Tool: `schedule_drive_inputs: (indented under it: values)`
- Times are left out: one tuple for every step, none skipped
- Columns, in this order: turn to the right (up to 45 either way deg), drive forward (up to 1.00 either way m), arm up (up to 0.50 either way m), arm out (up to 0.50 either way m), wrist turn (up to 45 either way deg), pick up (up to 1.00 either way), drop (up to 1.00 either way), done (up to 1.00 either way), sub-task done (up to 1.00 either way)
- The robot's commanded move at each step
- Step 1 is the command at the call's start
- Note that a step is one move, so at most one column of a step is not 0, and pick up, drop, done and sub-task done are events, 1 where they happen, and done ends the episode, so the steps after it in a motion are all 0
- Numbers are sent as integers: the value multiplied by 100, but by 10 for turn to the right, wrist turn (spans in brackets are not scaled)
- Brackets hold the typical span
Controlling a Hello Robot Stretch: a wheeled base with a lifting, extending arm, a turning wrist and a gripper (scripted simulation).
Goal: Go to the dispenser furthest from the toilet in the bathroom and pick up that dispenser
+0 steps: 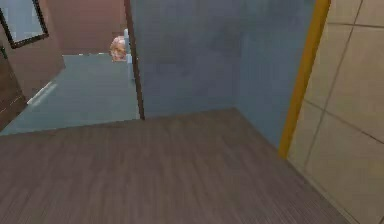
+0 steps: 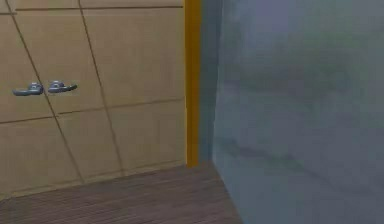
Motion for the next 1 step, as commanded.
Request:
schedule_drive_inputs:
  values:
    - [-240, 0, 0, 0, 0, 0, 0, 0, 0]
